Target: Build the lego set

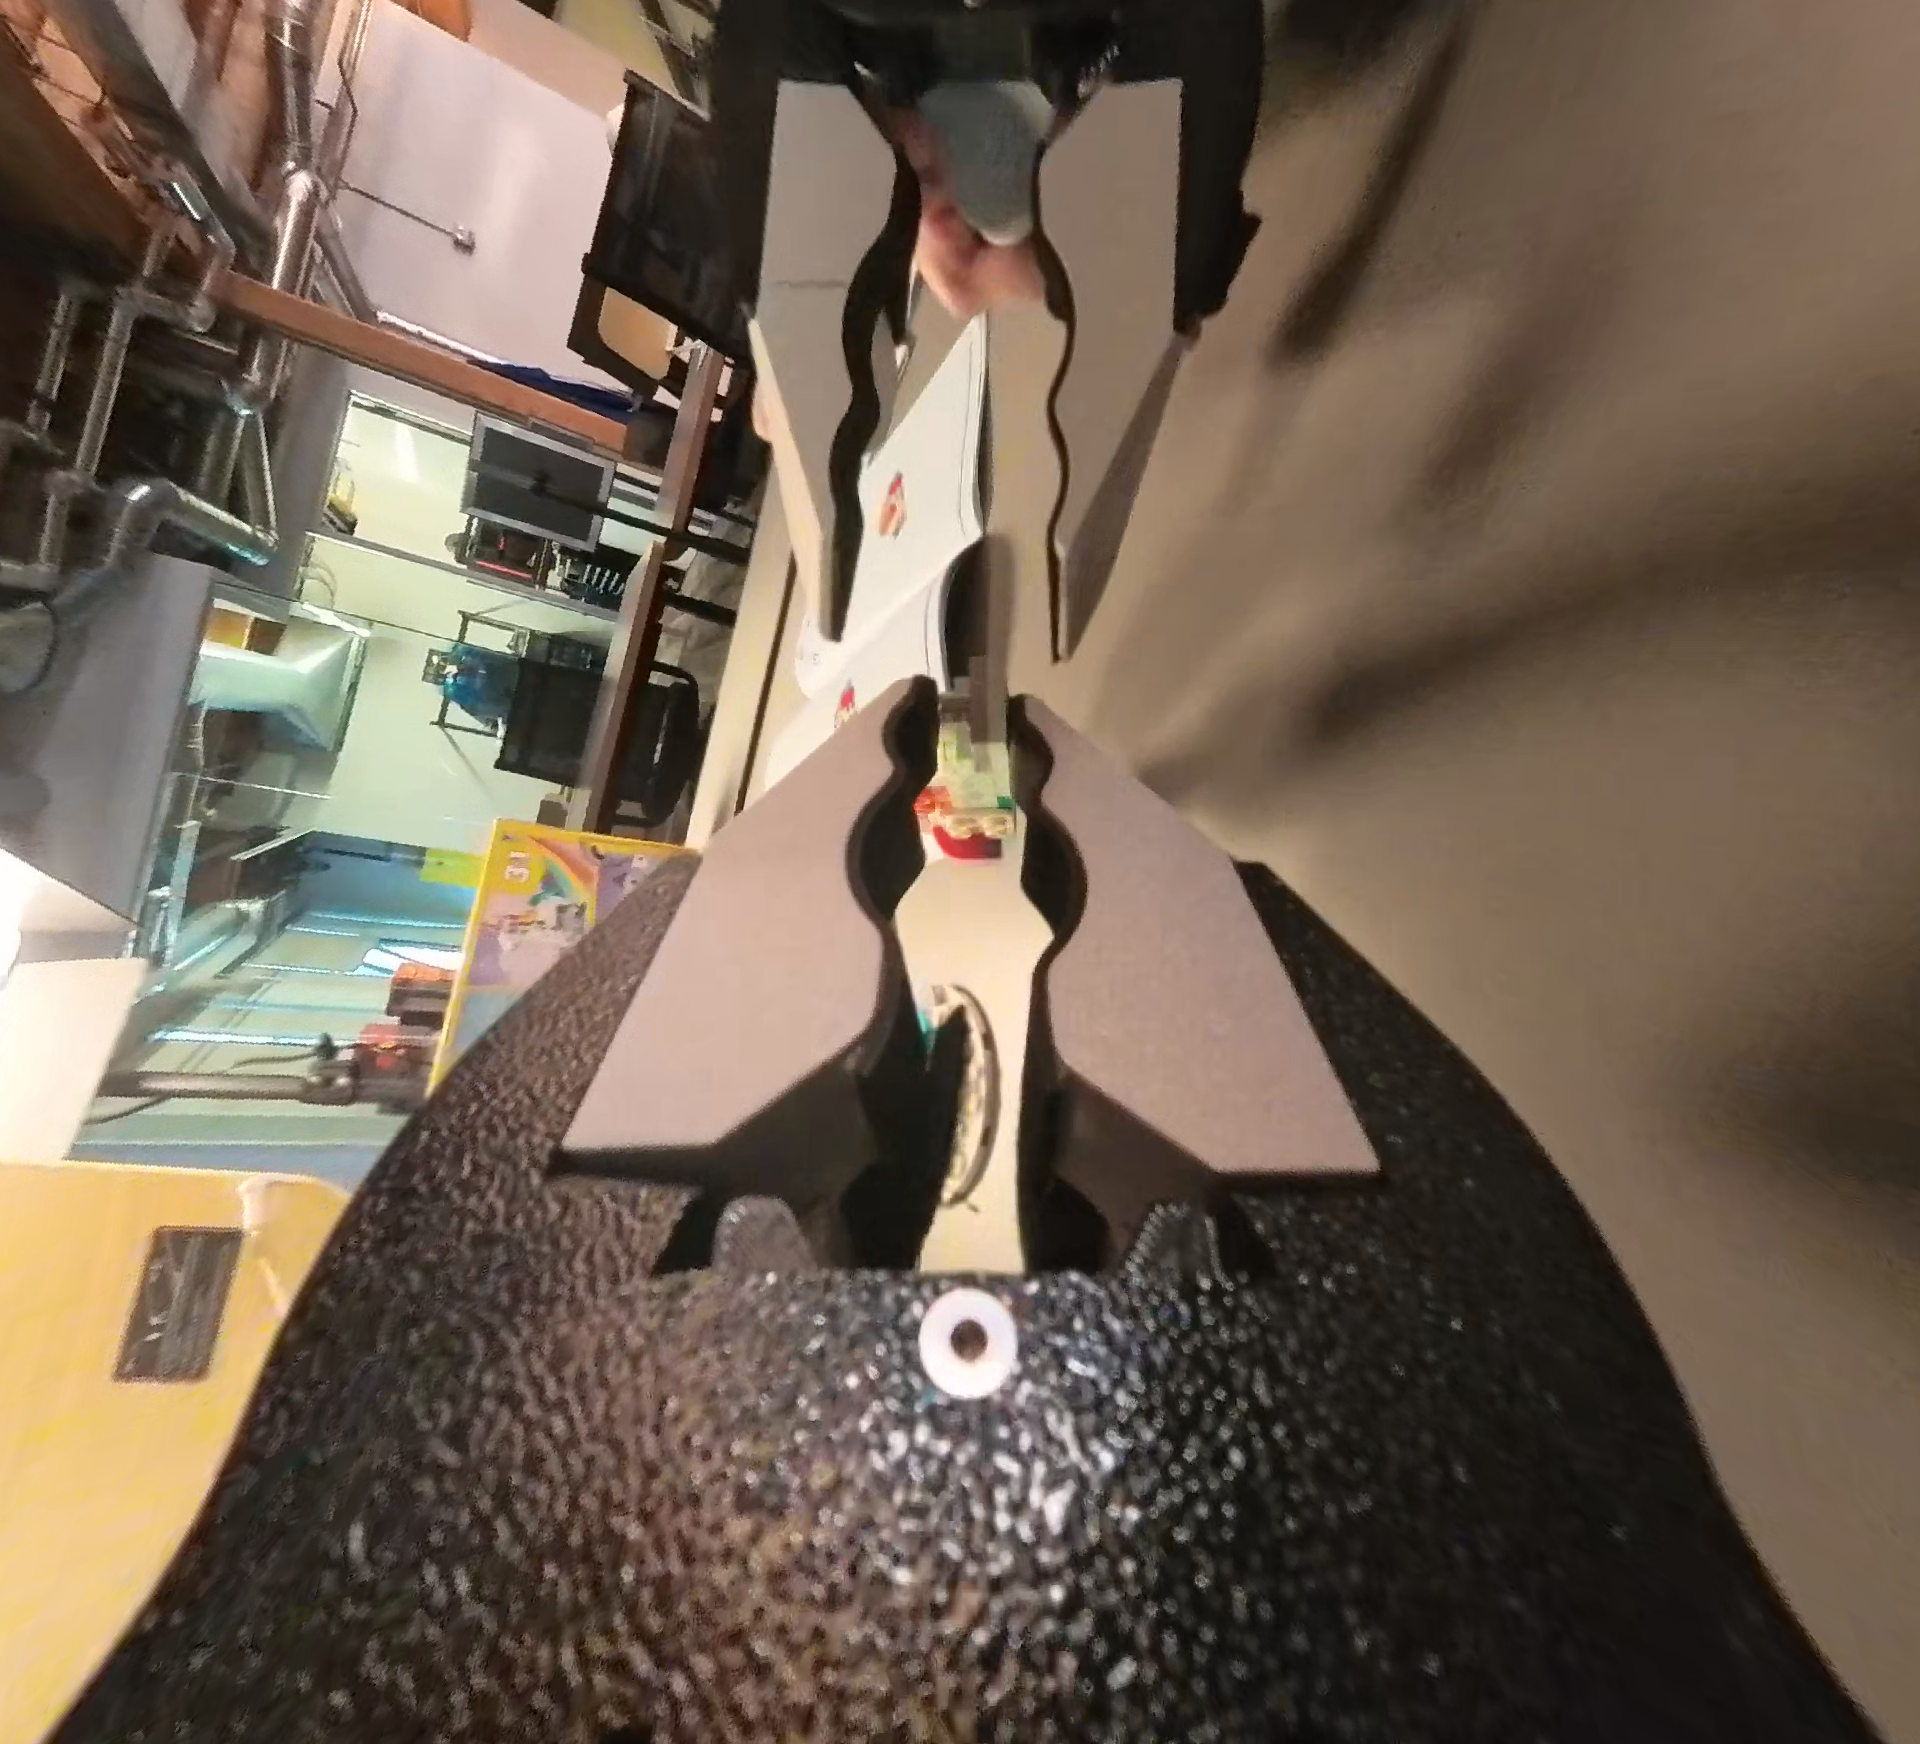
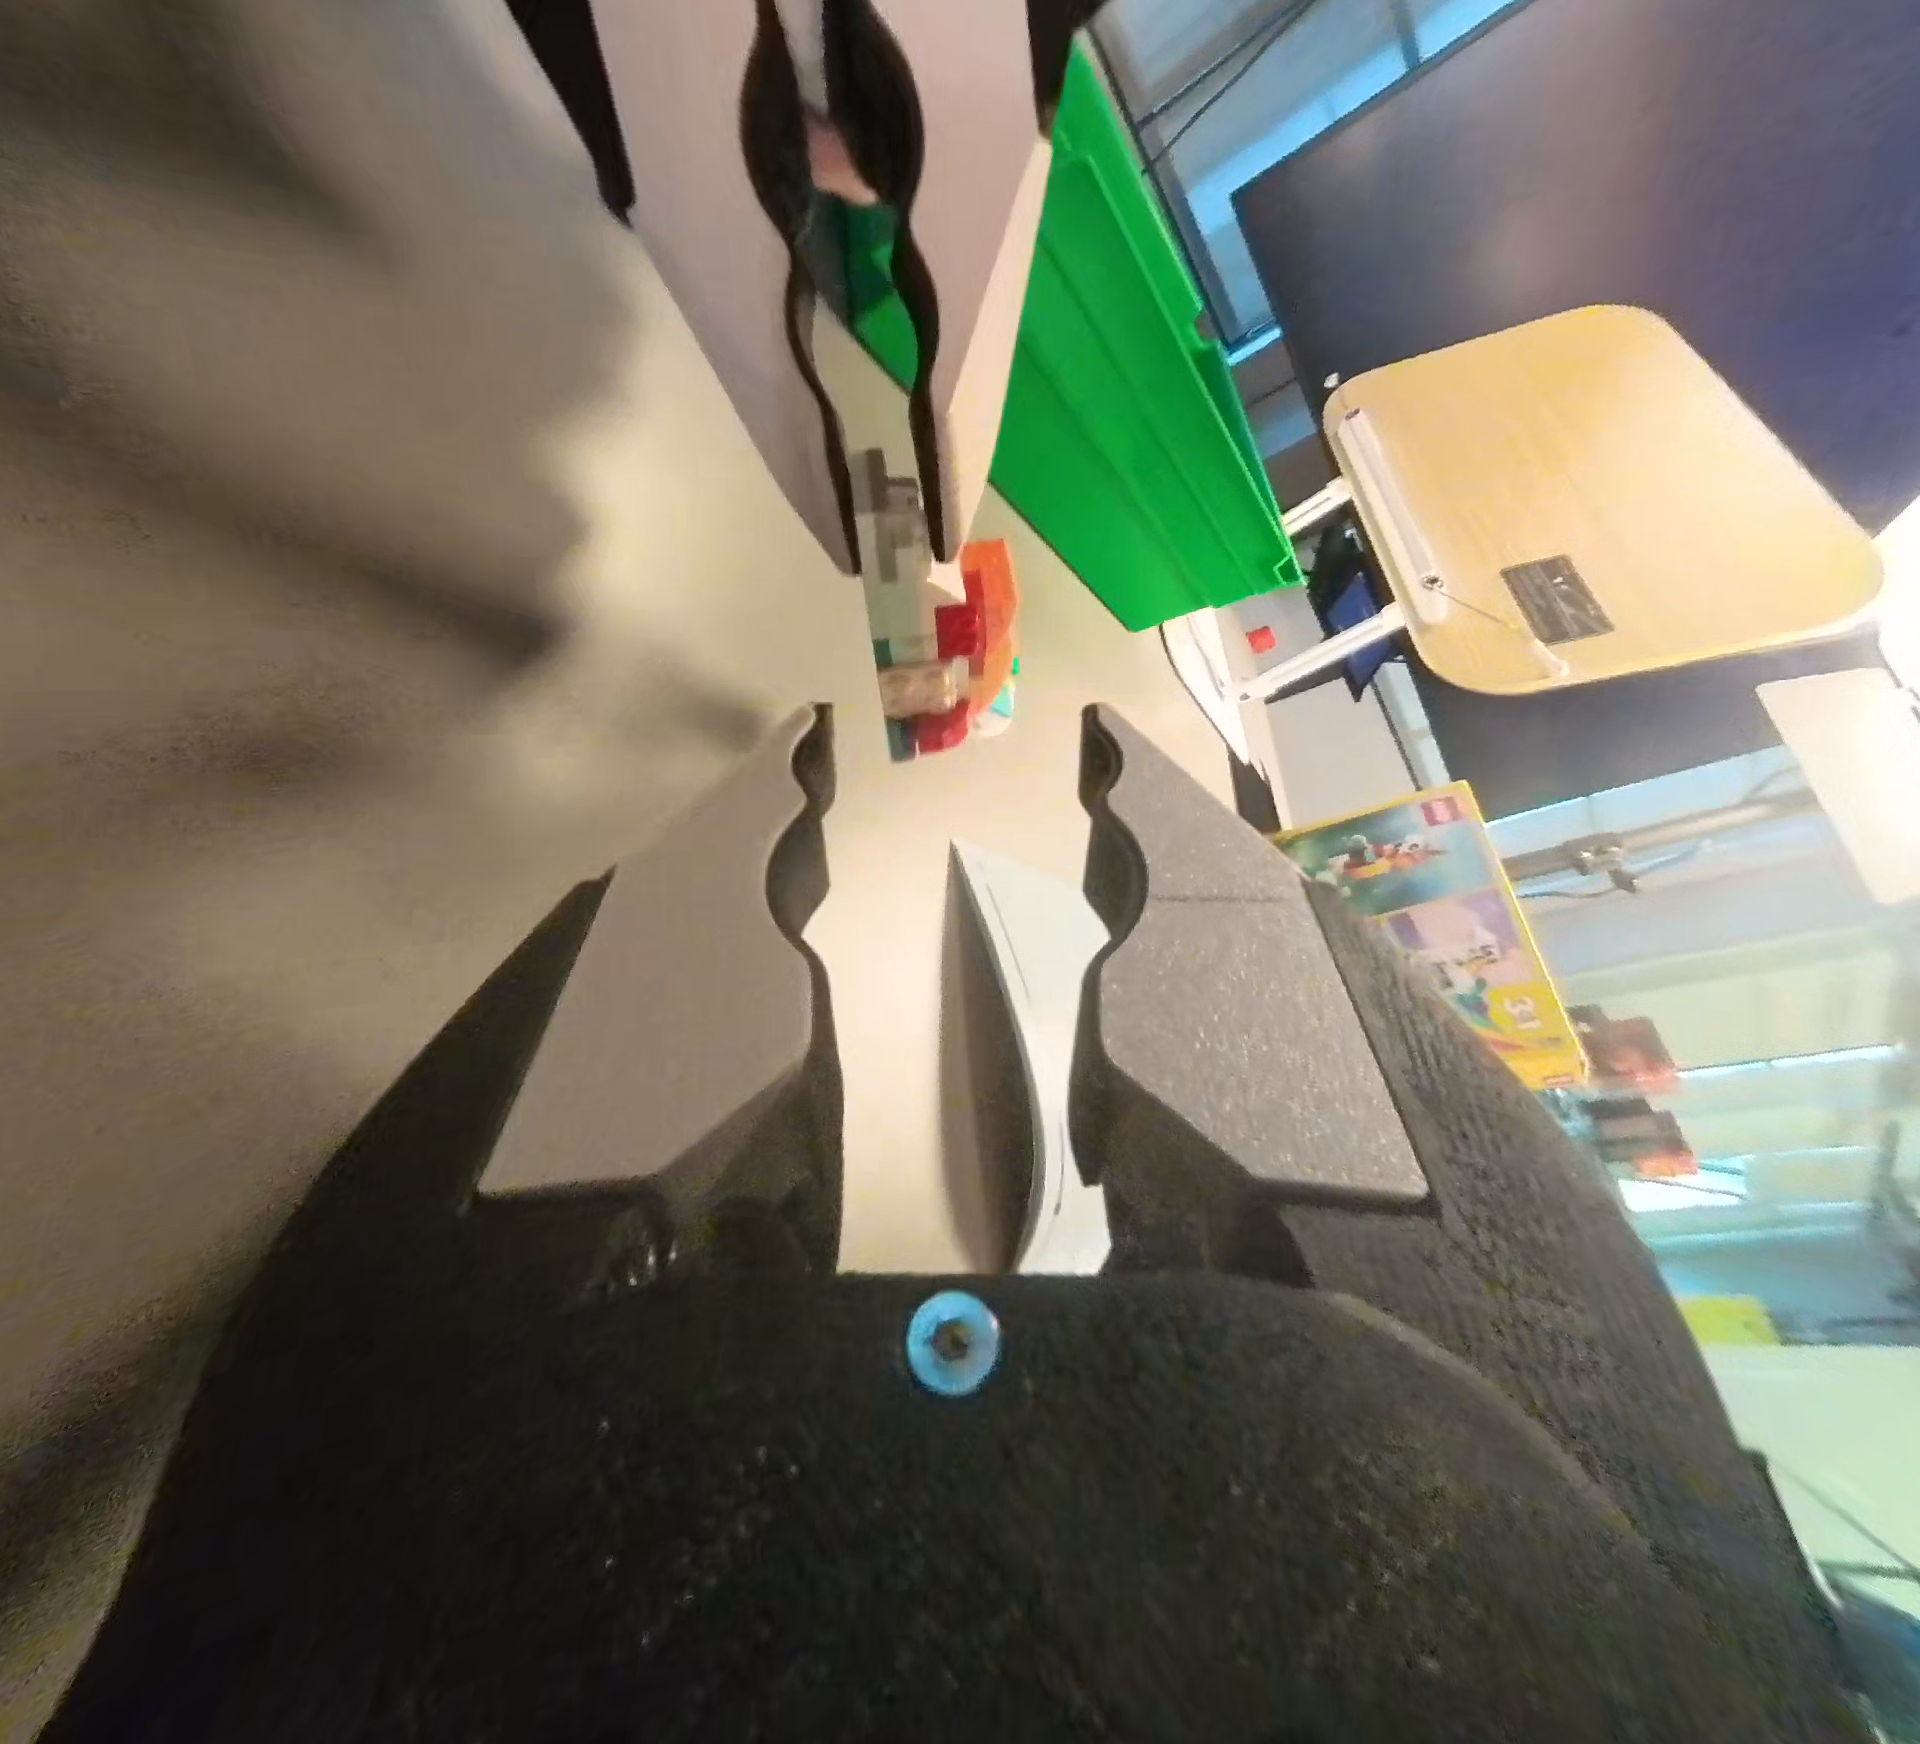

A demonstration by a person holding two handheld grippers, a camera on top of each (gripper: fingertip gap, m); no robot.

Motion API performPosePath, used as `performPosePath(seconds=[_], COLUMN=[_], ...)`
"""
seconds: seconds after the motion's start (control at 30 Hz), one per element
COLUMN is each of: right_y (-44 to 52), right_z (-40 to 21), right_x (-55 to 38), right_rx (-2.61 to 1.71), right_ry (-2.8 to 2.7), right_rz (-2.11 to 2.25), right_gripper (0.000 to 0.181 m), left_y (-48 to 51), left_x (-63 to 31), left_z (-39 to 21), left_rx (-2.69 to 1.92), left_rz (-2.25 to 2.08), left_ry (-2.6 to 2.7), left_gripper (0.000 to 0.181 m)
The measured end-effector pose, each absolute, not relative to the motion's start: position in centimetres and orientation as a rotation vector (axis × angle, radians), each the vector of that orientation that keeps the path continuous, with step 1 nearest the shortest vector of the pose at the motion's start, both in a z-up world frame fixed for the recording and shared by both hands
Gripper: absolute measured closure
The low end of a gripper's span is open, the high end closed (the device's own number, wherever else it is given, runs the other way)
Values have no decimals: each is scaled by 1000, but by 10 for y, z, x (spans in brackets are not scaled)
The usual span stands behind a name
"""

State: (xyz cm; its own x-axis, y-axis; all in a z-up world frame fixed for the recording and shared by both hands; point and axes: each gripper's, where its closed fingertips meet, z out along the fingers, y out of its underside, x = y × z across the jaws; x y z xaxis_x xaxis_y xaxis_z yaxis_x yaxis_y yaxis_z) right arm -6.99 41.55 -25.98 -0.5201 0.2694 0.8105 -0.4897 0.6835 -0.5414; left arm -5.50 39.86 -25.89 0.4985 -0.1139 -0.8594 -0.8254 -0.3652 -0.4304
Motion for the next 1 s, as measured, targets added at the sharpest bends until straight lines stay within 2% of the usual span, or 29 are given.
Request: performPosePath(seconds=[0.1,0.3,0.37,0.5,0.57,0.6,0.8,0.87,1.0], right_y=[411,408,409,420,440,454,521,537,562], right_z=[-255,-247,-248,-250,-253,-252,-236,-226,-219], right_x=[-68,-62,-62,-65,-70,-73,-85,-86,-90], right_rx=[168,185,180,143,74,35,-166,-240,-377], right_ry=[-1874,-1849,-1878,-1866,-1844,-1801,-1575,-1508,-1442], right_rz=[988,1055,1055,1029,981,946,785,769,743], right_gripper=[136,154,155,154,138,136,136,134,134], left_y=[405,411,412,414,414,415,433,438,441], left_x=[-48,-37,-37,-45,-56,-58,-50,-46,-34], left_z=[-252,-241,-242,-247,-261,-267,-279,-284,-287], left_rx=[-1768,-1711,-1717,-1758,-1835,-1856,-1874,-1935,-1985], left_rz=[854,769,773,818,878,898,898,793,544], left_ry=[748,740,753,751,778,802,839,765,612], left_gripper=[170,170,170,170,170,170,170,166,143])
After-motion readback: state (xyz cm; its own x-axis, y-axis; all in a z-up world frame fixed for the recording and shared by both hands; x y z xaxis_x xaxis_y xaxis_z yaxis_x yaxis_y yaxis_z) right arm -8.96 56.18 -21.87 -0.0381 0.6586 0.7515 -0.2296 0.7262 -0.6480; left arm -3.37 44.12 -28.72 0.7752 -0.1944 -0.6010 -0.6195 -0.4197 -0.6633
